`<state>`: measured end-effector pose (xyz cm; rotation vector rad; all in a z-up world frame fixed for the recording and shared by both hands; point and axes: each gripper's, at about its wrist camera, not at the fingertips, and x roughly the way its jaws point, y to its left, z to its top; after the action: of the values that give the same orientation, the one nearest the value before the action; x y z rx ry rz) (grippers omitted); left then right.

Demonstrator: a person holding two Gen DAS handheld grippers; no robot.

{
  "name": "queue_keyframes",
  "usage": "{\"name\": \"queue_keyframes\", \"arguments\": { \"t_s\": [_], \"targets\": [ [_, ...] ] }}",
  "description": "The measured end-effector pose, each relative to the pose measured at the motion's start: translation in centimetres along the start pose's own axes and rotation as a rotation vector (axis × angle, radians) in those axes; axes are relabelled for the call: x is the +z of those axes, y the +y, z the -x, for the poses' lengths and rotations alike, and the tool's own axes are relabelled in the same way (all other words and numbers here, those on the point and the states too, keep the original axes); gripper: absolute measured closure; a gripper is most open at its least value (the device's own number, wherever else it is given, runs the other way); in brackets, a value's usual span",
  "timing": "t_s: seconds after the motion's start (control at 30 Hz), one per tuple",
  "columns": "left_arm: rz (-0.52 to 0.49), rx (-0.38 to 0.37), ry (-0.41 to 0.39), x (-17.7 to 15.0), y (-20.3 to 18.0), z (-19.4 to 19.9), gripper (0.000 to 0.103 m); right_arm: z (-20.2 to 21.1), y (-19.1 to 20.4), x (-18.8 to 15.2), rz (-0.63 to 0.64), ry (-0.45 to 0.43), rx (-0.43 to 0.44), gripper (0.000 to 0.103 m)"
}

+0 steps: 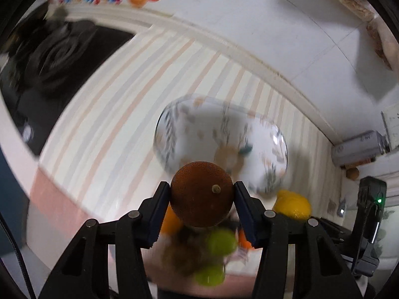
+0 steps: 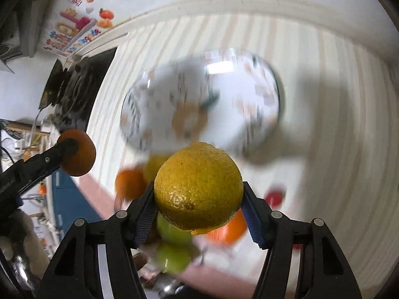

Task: Organize fruits
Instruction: 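Carry both fruits over the floral plate and open both tools to release them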

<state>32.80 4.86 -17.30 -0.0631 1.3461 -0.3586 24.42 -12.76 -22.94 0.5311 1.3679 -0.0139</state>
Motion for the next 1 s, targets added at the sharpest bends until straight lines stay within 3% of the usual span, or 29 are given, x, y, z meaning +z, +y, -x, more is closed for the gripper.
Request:
{"name": "queue_keyframes", "arguments": {
  "t_s": [0.2, 0.33, 0.6, 0.83, 0.93, 1.0],
  "targets": [
    [0.035, -0.015, 0.107, 6.4, 0.4, -6.9, 0.053, -3.8, 0.3, 8.1, 0.031, 0.006, -0.076, 0.037],
    [0.049, -0.017, 0.202, 8.9, 0.6, -11.3, 0.053, -6.8, 0.2, 10.9, 0.058, 0.044, -0.13, 0.037],
    [0.023, 0.014, 0.264, 10.3, 0.2, -14.2, 0.053, -8.7, -1.0, 12.7, 0.041, 0.083, -0.155, 0.037],
    [0.025, 0.034, 0.284, 10.5, 0.3, -14.4, 0.051, -9.2, -0.6, 13.1, 0.047, 0.121, -0.157, 0.035],
    [0.047, 0.031, 0.301, 10.6, 0.7, -14.3, 0.051, -8.8, -0.3, 13.5, 0.029, 0.104, -0.153, 0.022],
    [0.056, 0.028, 0.29, 10.6, 1.1, -13.8, 0.044, -8.2, -0.1, 13.6, 0.023, 0.1, -0.141, 0.019]
  ]
}}
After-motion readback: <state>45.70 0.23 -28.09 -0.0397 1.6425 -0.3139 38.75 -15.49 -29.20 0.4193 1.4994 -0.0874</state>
